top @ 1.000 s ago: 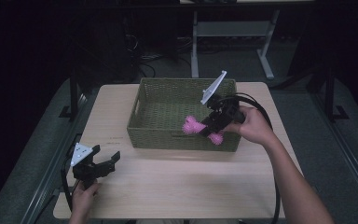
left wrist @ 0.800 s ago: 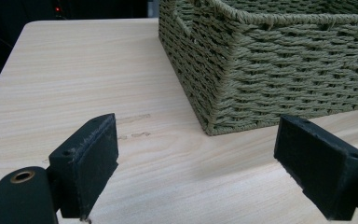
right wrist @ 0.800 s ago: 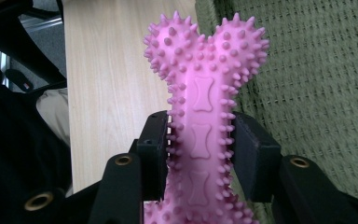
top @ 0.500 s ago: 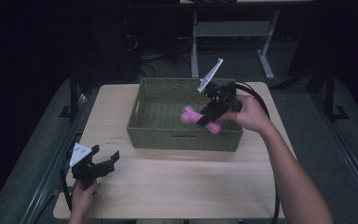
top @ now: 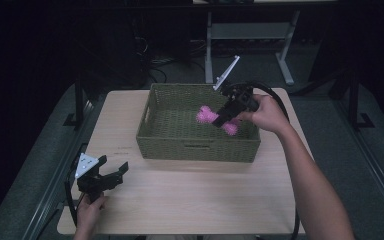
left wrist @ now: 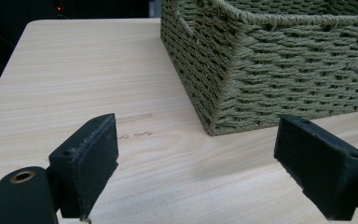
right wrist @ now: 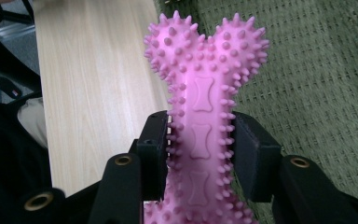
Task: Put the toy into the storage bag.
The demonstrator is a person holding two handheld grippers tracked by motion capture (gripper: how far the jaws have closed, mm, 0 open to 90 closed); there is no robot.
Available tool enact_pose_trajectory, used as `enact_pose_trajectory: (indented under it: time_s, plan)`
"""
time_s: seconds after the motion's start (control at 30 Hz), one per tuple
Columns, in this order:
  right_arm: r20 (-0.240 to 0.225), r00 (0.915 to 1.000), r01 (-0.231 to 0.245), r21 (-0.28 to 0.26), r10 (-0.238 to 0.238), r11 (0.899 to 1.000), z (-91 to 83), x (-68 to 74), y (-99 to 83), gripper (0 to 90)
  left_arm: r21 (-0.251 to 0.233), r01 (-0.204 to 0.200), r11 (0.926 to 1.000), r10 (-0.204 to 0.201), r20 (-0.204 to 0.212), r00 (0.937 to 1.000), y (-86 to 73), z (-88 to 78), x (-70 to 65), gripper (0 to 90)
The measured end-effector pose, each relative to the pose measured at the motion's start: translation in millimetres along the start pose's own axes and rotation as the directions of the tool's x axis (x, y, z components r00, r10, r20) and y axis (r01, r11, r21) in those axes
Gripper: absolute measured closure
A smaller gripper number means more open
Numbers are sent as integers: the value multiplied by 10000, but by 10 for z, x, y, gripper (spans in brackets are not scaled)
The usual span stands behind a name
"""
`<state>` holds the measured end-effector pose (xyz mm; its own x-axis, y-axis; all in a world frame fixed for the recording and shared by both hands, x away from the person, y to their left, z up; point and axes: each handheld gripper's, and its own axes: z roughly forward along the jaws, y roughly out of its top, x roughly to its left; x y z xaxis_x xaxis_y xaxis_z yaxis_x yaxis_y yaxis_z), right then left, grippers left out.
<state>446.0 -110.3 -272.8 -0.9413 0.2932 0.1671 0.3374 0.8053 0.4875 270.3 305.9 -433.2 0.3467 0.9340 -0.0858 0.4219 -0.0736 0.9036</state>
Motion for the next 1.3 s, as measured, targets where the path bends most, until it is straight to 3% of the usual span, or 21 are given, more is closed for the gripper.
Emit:
enact_pose_trajectory:
  time_s: [0.63, 1.3]
  plan:
    - [77, 9983, -575, 171, 574, 9982, 140, -269, 5, 576, 17, -23, 10000, 23, 36, 10000, -3, -3, 2, 129]
    - [90, 9946, -1035, 337, 1033, 9941, 305, -409, -104, 574, 13, -20, 10000, 20, 68, 10000, 0, -1, -3, 130]
